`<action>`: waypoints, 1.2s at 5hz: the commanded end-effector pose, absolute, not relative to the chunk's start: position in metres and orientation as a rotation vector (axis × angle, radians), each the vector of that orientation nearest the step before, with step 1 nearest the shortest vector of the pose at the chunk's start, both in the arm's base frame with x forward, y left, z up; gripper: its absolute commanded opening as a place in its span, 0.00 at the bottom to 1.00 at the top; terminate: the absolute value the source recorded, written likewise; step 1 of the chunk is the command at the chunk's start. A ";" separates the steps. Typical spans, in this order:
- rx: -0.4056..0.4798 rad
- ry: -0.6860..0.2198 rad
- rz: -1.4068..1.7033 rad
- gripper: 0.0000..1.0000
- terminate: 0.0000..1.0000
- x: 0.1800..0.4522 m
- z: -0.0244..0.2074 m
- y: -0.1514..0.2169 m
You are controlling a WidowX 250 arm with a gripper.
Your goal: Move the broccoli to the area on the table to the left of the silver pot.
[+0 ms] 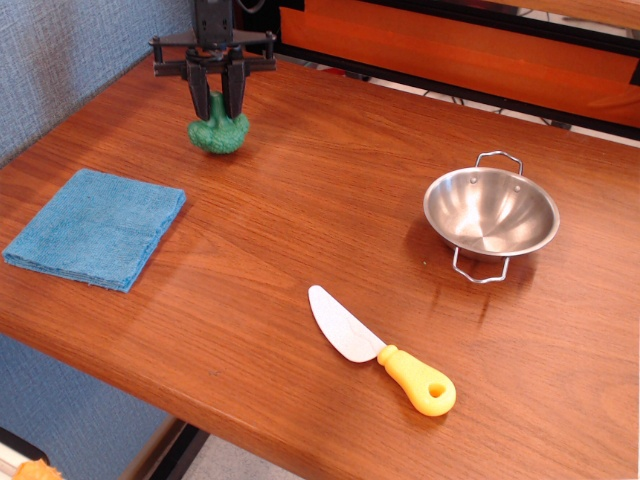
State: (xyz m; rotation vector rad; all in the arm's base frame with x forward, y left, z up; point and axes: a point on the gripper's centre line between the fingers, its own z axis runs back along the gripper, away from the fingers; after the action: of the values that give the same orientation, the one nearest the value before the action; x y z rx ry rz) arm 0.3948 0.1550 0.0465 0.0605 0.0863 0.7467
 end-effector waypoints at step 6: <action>0.036 -0.086 0.583 1.00 0.00 0.390 0.138 0.077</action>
State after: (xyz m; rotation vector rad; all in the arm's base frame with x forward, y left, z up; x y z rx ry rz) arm 0.4027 0.0746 0.1084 0.0465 0.0005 0.5711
